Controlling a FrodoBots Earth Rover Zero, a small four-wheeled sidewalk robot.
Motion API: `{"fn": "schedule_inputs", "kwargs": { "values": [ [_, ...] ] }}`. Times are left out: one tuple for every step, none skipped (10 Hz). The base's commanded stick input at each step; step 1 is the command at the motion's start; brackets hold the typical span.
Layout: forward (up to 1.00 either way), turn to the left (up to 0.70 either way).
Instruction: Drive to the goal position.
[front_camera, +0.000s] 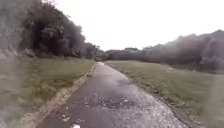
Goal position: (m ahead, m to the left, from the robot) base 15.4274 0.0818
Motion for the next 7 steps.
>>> {"fn": "schedule_inputs", "kwargs": {
  "values": [
    [0.85, 0.00],
    [0.85, 0.00],
    [0.85, 0.00],
    [0.85, 0.00],
    [0.85, 0.00],
    [0.85, 0.00],
    [0.85, 0.00]
  ]
}}
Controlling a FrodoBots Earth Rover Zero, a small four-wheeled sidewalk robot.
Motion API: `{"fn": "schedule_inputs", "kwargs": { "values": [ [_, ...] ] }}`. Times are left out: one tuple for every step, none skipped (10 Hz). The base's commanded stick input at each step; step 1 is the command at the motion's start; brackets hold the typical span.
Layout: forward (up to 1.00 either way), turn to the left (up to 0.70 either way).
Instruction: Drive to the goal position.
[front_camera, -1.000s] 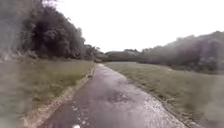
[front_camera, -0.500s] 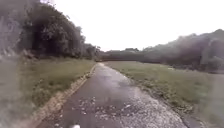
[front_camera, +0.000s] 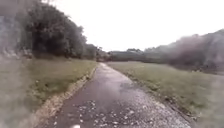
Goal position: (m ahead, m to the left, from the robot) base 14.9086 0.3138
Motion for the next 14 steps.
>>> {"fn": "schedule_inputs", "kwargs": {
  "values": [
    [0.85, 0.00],
    [0.85, 0.00],
    [0.85, 0.00],
    [0.85, 0.00],
    [0.85, 0.00],
    [0.85, 0.00],
    [0.85, 0.00],
    [0.85, 0.00],
    [0.85, 0.00],
    [0.85, 0.00],
    [0.85, 0.00],
    [0.85, 0.00],
    [0.85, 0.00],
    [0.85, 0.00]
  ]
}}
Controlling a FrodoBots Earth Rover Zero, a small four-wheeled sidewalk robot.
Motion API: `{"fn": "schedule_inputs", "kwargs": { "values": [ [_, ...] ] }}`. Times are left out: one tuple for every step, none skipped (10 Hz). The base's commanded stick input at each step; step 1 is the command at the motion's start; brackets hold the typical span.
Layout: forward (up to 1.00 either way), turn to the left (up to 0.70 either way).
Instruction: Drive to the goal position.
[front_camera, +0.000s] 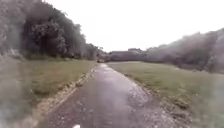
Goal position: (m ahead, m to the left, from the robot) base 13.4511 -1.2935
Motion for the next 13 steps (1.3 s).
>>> {"fn": "schedule_inputs", "kwargs": {
  "values": [
    [0.85, 0.03],
    [0.85, 0.06],
    [0.85, 0.17],
    [0.85, 0.12],
    [0.85, 0.00],
    [0.85, 0.00],
    [0.85, 0.00],
    [0.85, 0.00],
    [0.85, 0.06],
    [0.85, 0.15],
    [0.85, 0.17],
    [0.85, 0.11],
    [0.85, 0.05]
  ]
}}
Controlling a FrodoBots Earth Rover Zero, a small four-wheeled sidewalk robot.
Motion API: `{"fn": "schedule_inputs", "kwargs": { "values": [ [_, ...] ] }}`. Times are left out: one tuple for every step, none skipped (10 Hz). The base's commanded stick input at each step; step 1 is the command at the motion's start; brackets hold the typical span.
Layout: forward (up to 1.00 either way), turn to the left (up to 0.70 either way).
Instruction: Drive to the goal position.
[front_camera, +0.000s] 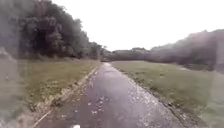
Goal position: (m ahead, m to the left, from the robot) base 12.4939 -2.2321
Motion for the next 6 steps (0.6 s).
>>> {"fn": "schedule_inputs", "kwargs": {
  "values": [
    [0.85, 0.00],
    [0.85, 0.00],
    [0.85, 0.00],
    [0.85, 0.00],
    [0.85, 0.00],
    [0.85, 0.00]
  ]
}}
